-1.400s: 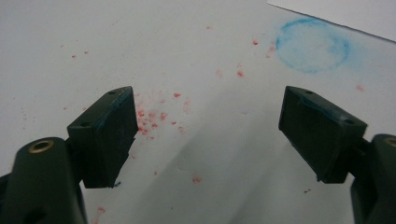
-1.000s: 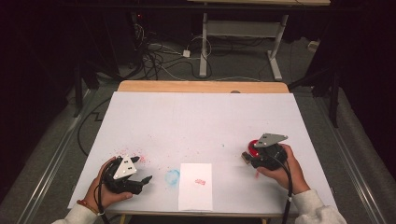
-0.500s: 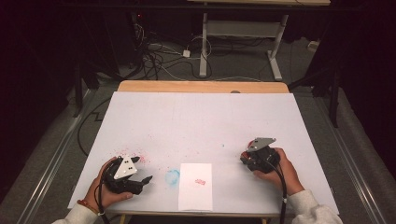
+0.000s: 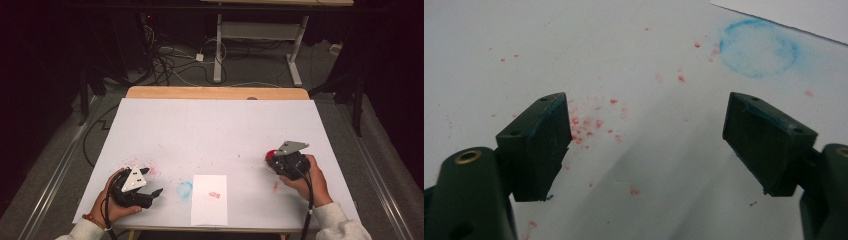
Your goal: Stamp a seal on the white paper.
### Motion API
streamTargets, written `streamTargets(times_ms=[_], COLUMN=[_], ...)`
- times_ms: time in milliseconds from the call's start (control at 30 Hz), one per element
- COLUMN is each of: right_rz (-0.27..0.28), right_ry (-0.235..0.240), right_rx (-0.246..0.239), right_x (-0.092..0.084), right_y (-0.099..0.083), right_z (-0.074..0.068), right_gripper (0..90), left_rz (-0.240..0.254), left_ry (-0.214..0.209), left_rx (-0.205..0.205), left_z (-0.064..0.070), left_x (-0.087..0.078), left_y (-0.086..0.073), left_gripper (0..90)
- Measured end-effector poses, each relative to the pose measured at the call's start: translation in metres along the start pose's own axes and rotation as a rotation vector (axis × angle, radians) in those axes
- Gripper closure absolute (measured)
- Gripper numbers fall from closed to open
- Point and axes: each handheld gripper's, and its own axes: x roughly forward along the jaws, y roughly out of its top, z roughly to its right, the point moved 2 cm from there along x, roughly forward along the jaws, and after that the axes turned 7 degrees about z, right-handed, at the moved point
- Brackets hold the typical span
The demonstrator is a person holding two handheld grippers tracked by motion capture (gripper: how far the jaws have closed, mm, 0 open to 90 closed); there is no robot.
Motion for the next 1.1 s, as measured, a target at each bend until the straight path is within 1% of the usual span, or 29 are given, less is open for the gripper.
streamTargets(times_ms=[100,133,167,267,367,400,500,567,700,733,900,933,967,1000,1100], right_rz=[-0.016,-0.024,-0.030,-0.053,-0.061,-0.056,-0.031,-0.007,0.039,0.052,0.120,0.131,0.142,0.153,0.172], right_ry=[-0.046,-0.053,-0.050,-0.049,-0.056,-0.053,-0.048,-0.046,-0.049,-0.051,-0.058,-0.058,-0.055,-0.052,-0.057], right_rx=[0.048,0.064,0.077,0.079,0.083,0.087,0.091,0.092,0.076,0.066,0.051,0.054,0.052,0.049,0.038], right_x=[-0.001,0.000,0.002,0.007,0.009,0.008,0.005,0.002,-0.005,-0.007,-0.015,-0.017,-0.019,-0.020,-0.024], right_y=[-0.006,-0.008,-0.009,-0.013,-0.014,-0.014,-0.013,-0.010,-0.005,-0.004,0.001,0.001,0.002,0.003,0.004], right_z=[0.012,0.015,0.016,0.018,0.019,0.019,0.020,0.020,0.017,0.017,0.013,0.012,0.012,0.011,0.008], right_gripper=[75.9,75.9,75.7,75.1,71.1,70.7,62.6,60.8,53.0,51.4,45.5,44.1,41.9,41.6,39.5], left_rz=[-0.002,-0.001,0.000,-0.003,-0.002,-0.002,-0.003,-0.002,-0.001,-0.001,-0.002,-0.001,0.000,0.000,0.000], left_ry=[-0.001,-0.001,-0.001,-0.002,-0.002,-0.002,-0.002,-0.002,-0.001,-0.001,0.000,0.000,0.000,0.000,-0.001], left_rx=[0.001,0.000,0.000,0.001,0.001,0.001,0.002,0.001,0.001,0.000,0.001,0.000,0.001,0.001,0.002], left_z=[0.000,0.000,0.000,0.001,0.001,0.000,0.000,0.000,0.000,0.000,0.000,-0.001,-0.001,0.000,0.000], left_x=[0.000,0.001,0.001,0.001,0.001,0.000,0.000,0.000,0.000,0.000,0.000,-0.001,-0.001,-0.001,-0.001], left_y=[0.000,0.000,0.000,0.000,0.000,0.000,0.000,0.000,0.000,0.000,0.000,0.000,0.000,0.000,0.000], left_gripper=[18.6,18.6,18.6,18.6,18.6,18.6,18.6,18.6,18.6,18.6,18.6,18.5,18.5,18.6,18.6])
